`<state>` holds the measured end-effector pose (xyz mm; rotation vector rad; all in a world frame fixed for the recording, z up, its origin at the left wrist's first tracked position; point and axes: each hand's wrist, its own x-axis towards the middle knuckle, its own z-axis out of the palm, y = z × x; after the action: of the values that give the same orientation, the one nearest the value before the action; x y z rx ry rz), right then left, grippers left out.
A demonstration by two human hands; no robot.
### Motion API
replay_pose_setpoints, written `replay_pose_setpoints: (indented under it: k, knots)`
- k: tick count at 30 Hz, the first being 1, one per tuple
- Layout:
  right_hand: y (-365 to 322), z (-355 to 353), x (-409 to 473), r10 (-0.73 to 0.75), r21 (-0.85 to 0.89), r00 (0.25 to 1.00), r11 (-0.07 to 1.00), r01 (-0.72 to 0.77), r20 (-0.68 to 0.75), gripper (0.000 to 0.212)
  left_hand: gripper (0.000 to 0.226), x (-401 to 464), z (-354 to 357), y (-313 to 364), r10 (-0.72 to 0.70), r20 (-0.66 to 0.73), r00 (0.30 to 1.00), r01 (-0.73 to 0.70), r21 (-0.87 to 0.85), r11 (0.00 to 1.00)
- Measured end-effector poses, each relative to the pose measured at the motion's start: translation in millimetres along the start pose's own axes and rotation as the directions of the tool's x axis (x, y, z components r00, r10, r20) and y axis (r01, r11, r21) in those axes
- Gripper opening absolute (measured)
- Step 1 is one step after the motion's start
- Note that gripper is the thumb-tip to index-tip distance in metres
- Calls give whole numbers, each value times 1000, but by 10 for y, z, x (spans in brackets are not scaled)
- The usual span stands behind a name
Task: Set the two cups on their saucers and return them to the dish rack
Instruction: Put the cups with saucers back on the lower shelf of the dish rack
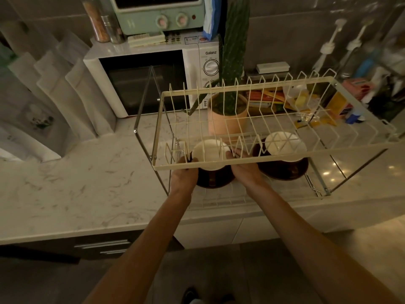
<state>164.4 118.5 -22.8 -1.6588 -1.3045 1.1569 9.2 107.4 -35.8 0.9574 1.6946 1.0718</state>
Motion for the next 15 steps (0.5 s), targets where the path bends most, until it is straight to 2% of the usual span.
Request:
replay_pose_setpoints:
  k: [15]
  knots:
    - [-89,-6,-48,-19,-68,1000,997,19,1,39,33,-22,-13,42,5,-7,1000,-5,10,1000]
